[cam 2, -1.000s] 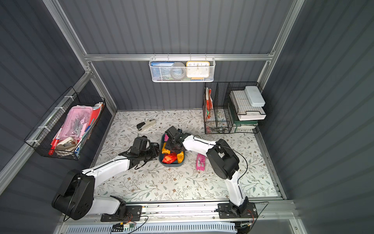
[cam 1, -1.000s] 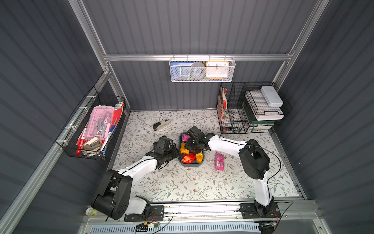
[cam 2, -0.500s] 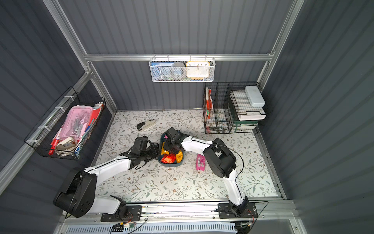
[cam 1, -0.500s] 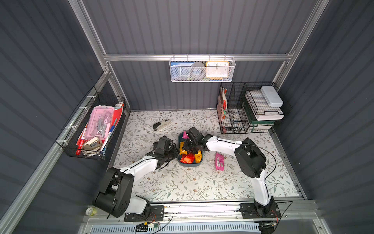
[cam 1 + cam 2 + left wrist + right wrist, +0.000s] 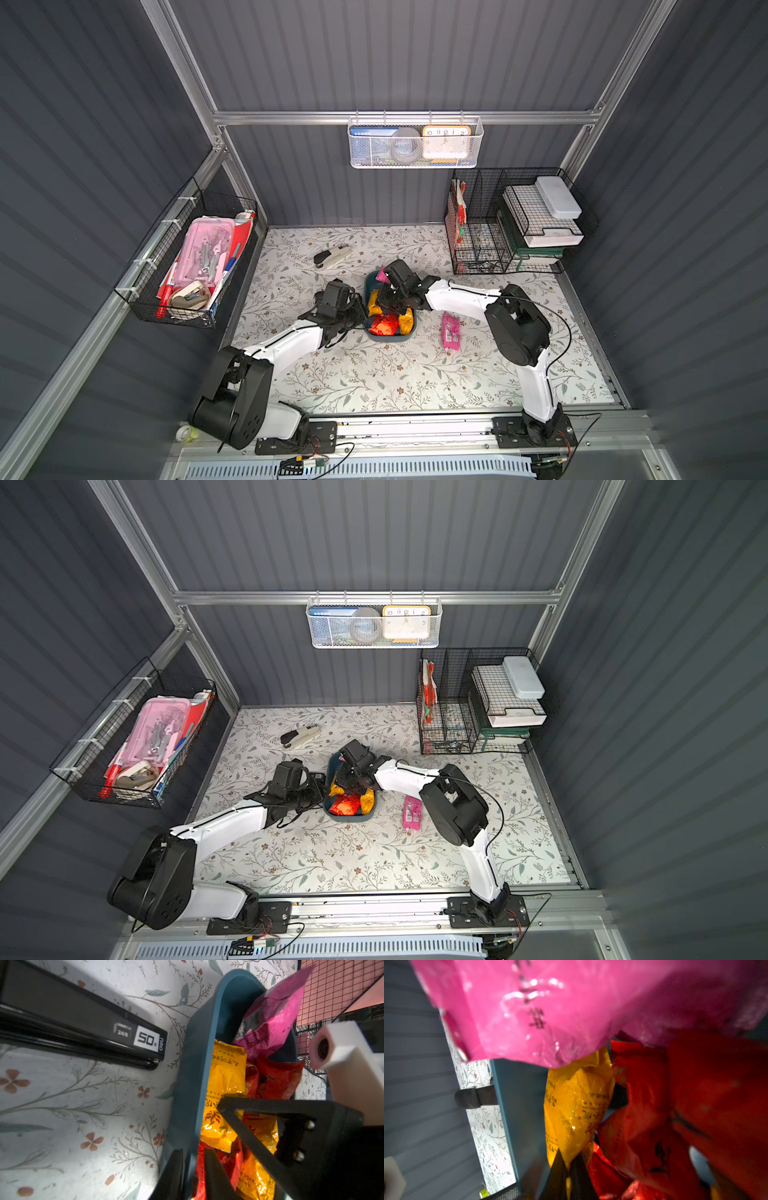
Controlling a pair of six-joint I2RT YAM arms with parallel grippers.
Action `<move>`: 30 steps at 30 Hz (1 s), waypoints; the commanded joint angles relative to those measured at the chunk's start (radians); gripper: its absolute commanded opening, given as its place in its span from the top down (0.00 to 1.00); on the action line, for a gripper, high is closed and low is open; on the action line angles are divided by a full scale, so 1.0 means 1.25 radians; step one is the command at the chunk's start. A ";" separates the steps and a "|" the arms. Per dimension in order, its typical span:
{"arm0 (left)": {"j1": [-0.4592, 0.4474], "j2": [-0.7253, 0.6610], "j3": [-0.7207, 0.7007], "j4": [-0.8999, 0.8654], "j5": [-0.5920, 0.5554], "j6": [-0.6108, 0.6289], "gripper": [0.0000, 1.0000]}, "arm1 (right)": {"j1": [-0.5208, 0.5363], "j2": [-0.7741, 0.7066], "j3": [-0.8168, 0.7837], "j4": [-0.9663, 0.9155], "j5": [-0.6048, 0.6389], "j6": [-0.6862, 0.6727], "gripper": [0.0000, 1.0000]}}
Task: Take the tea bags out of the storage box
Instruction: Pick up the tea bag from the storage box.
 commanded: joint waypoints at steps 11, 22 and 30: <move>0.002 -0.106 0.042 -0.086 -0.080 -0.062 0.53 | -0.003 -0.104 -0.056 0.018 -0.114 -0.075 1.00; 0.002 -0.098 0.043 -0.087 -0.094 -0.074 0.51 | -0.004 -0.210 -0.120 -0.002 -0.118 -0.142 1.00; 0.002 -0.048 0.049 -0.060 -0.045 -0.025 0.52 | -0.004 -0.348 -0.199 -0.059 -0.094 -0.173 1.00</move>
